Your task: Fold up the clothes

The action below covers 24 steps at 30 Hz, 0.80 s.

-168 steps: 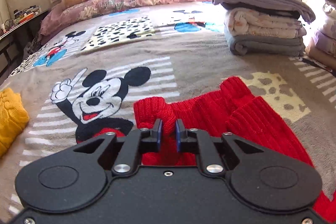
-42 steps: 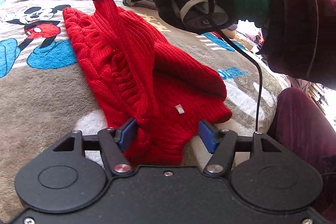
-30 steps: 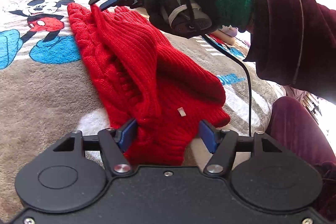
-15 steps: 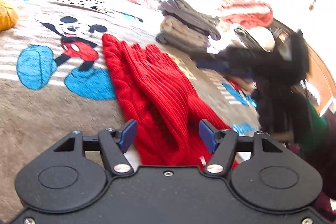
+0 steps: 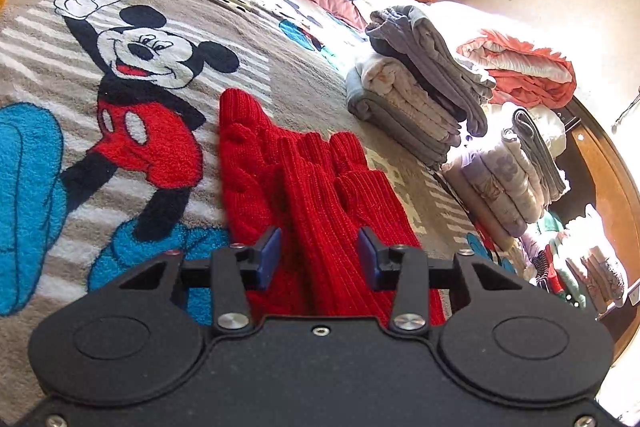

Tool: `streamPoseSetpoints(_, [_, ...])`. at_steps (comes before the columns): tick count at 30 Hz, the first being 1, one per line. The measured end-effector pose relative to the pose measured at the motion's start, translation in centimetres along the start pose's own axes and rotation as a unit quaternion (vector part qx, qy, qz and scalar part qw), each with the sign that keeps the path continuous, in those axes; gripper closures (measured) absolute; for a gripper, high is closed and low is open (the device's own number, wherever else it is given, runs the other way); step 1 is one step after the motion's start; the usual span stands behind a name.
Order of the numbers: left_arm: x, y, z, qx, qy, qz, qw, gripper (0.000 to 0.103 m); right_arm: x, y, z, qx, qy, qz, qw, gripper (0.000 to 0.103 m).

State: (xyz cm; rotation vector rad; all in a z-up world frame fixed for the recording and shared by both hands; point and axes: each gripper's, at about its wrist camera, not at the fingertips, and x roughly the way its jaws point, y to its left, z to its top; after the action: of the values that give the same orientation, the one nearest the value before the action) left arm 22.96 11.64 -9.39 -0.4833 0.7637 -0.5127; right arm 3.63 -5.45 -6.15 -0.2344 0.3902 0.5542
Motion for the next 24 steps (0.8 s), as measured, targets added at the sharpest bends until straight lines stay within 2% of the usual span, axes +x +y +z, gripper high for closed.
streamPoseSetpoints(1, [0.4, -0.1, 0.1, 0.009, 0.000, 0.002, 1.0000, 0.078, 0.2, 0.5, 0.0, -0.013, -0.001, -0.004, 1.000, 0.056])
streamPoseSetpoints(2, [0.6, -0.1, 0.2, 0.019, 0.000, 0.002, 0.9998, 0.094, 0.4, 0.7, -0.1, -0.020, -0.002, -0.005, 1.000, 0.055])
streamPoseSetpoints(3, [0.5, -0.2, 0.3, 0.027, -0.004, 0.002, 0.9996, 0.096, 0.6, 1.0, -0.2, -0.026, -0.002, -0.006, 1.000, 0.054])
streamPoseSetpoints(6, [-0.9, -0.2, 1.1, 0.033, -0.043, -0.028, 0.9982, 0.097, 1.3, 1.2, -0.4, -0.035, 0.000, -0.011, 0.999, 0.053])
streamPoseSetpoints(8, [-1.4, 0.1, 1.5, 0.039, -0.060, -0.029, 0.9970, 0.097, 1.7, 1.1, -0.4, -0.036, 0.004, -0.008, 0.999, 0.052])
streamPoseSetpoints(12, [0.8, 1.1, 1.4, 0.037, -0.027, -0.006, 0.9990, 0.097, 2.8, 1.1, -0.8, -0.026, 0.031, 0.011, 0.999, 0.045])
streamPoseSetpoints(14, [1.8, 1.1, 1.0, 0.045, -0.013, 0.012, 0.9988, 0.097, 3.4, 1.9, -1.5, -0.048, 0.059, 0.012, 0.997, 0.043])
streamPoseSetpoints(15, [2.1, 1.1, 0.8, 0.047, -0.010, 0.013, 0.9988, 0.097, 3.6, 2.2, -1.8, -0.057, 0.069, 0.012, 0.996, 0.040])
streamPoseSetpoints(18, [1.5, 1.3, 0.8, 0.043, -0.024, 0.008, 0.9987, 0.097, 3.0, 2.7, -1.6, -0.057, 0.072, 0.010, 0.996, 0.041])
streamPoseSetpoints(21, [0.9, 1.4, 1.0, 0.034, -0.034, 0.000, 0.9988, 0.097, 1.4, 3.5, -0.9, -0.073, 0.050, 0.002, 0.996, 0.042])
streamPoseSetpoints(24, [1.4, 1.2, 0.7, 0.039, -0.025, 0.015, 0.9988, 0.097, 0.6, 4.8, -0.6, -0.109, 0.007, 0.007, 0.994, 0.040])
